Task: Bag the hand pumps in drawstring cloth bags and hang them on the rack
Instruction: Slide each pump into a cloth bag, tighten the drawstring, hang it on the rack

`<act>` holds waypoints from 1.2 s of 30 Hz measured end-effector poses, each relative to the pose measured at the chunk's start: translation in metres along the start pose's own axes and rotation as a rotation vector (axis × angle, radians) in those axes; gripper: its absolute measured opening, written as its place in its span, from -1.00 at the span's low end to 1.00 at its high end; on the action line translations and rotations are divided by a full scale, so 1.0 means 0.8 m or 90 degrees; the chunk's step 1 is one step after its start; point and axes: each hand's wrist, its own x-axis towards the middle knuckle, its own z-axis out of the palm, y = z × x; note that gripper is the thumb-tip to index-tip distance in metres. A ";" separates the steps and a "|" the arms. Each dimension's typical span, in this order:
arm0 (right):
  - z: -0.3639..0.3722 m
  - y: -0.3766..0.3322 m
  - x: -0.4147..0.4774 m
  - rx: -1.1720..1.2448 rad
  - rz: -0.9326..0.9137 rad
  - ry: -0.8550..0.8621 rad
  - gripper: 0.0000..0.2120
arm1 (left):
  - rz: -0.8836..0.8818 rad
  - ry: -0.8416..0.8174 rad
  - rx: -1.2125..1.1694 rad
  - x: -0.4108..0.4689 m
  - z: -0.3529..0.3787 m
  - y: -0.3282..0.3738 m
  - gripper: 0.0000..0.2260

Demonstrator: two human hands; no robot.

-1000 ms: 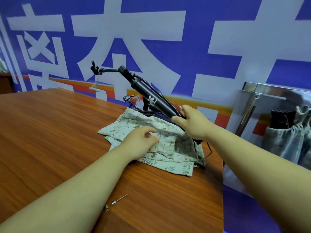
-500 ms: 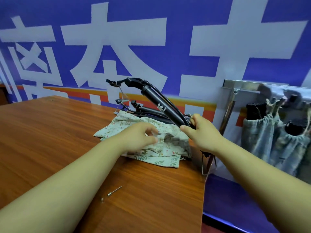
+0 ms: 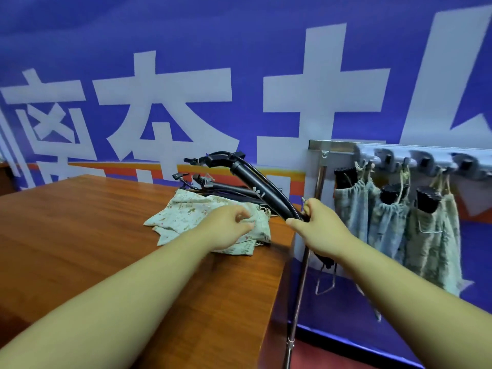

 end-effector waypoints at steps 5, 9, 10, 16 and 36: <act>-0.005 0.018 -0.023 -0.006 0.026 0.009 -0.62 | -0.079 0.036 0.128 0.014 0.030 -0.038 -0.65; 0.004 0.028 -0.020 0.002 0.040 0.020 -0.63 | -0.093 0.051 0.208 0.034 0.033 -0.044 -0.67; 0.008 0.031 -0.017 0.004 0.043 0.023 -0.62 | -0.092 0.050 0.223 0.041 0.032 -0.044 -0.68; 0.036 0.044 0.004 0.052 0.049 0.043 -0.62 | -0.074 -0.004 0.240 0.080 0.029 -0.055 -0.75; -0.063 0.020 -0.030 0.146 0.005 0.125 -0.64 | 0.003 0.414 -0.081 0.043 -0.109 0.125 -0.64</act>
